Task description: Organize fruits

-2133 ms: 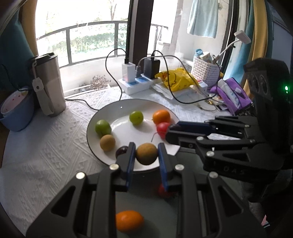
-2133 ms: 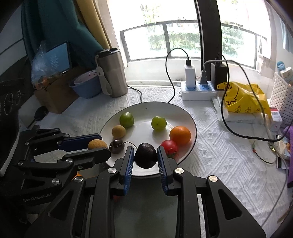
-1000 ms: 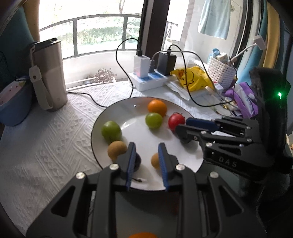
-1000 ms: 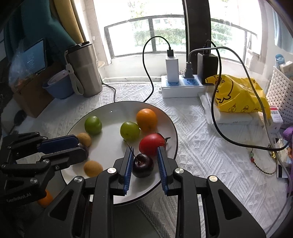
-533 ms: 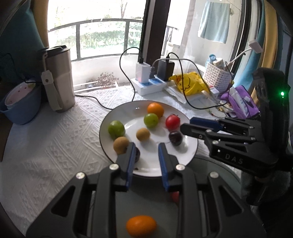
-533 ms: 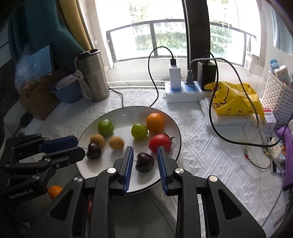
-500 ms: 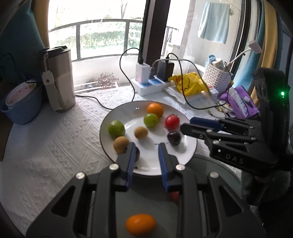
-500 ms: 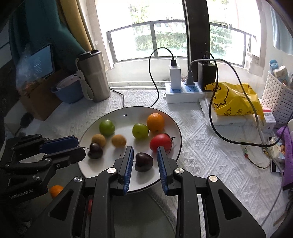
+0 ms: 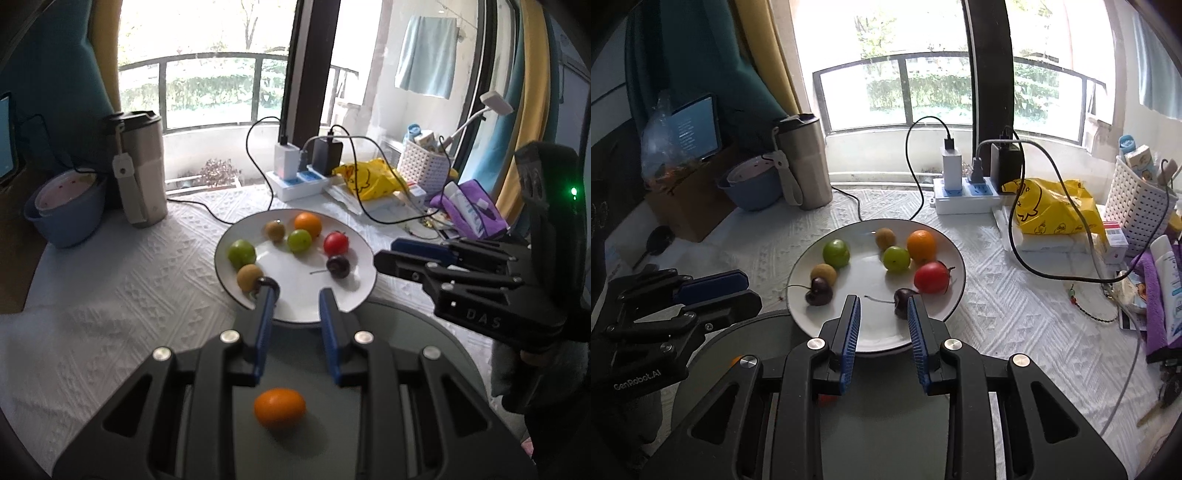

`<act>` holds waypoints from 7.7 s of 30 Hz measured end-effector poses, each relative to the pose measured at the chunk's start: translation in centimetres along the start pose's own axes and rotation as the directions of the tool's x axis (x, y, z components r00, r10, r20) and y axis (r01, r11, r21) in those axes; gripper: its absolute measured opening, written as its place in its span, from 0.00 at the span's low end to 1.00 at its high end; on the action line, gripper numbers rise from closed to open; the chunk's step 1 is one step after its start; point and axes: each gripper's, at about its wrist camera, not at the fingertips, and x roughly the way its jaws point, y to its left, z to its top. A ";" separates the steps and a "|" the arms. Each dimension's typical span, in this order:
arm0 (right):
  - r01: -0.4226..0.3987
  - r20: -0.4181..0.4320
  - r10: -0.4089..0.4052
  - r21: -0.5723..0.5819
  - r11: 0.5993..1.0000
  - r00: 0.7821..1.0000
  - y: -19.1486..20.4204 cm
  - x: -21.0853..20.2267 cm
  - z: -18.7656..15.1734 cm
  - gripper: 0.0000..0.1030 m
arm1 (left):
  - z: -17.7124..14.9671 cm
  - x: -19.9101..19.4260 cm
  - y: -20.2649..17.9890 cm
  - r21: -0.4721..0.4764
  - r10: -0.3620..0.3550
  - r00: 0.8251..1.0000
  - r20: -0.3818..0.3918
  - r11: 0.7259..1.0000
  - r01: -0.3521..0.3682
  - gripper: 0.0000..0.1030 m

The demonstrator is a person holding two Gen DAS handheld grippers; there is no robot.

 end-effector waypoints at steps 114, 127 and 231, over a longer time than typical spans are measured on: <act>-0.126 0.023 0.126 -0.017 0.992 0.992 -2.7 -1.8 0.7 0.29 | -0.7 2.3 -3.6 -0.063 -0.005 1.000 -0.018 0.998 0.004 0.37; -0.140 -0.014 0.140 0.000 0.990 0.990 -4.1 2.0 2.0 0.29 | 0.4 6.7 -2.4 -0.086 -0.008 0.998 -0.063 0.996 0.003 0.37; 0.130 0.119 -0.119 -0.092 0.987 0.986 8.4 -16.7 -2.5 0.30 | -2.1 -17.7 -4.7 -0.062 0.227 0.932 0.282 0.974 -0.218 0.84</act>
